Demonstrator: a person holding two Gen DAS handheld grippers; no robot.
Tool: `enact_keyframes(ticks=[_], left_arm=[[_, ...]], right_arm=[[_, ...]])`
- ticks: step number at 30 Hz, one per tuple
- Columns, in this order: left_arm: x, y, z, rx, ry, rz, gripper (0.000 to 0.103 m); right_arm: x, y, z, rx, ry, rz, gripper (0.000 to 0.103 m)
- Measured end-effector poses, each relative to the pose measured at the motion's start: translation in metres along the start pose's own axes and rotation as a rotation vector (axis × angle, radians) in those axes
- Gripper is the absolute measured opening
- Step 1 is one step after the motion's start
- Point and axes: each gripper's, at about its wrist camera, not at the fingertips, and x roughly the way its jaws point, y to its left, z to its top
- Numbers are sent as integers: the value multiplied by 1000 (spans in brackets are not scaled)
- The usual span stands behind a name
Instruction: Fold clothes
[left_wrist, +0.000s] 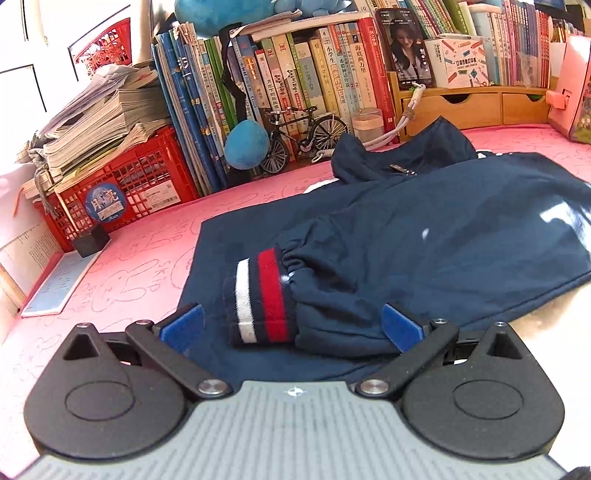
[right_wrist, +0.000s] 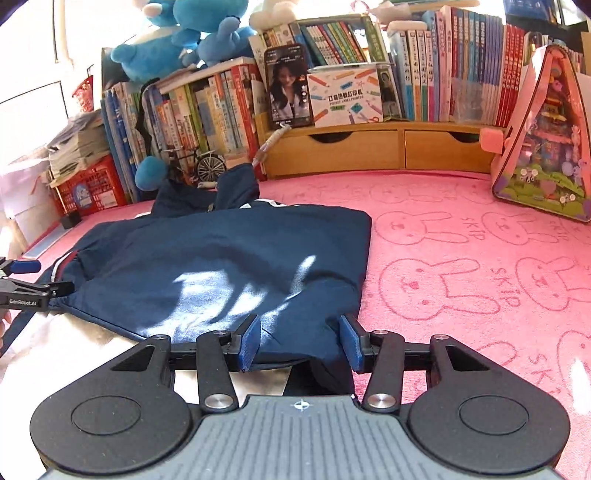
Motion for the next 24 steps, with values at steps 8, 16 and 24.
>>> enact_keyframes(ticks=[8, 16, 24], left_arm=[[-6, 31, -29, -75, 48, 64, 103], [-57, 51, -56, -115, 21, 4, 103], [-115, 14, -56, -69, -119, -175, 103]], right_arm=[[-5, -17, -11, 16, 28, -82, 52], [-74, -30, -32, 12, -34, -102, 55], [-118, 25, -70, -161, -117, 42, 64]])
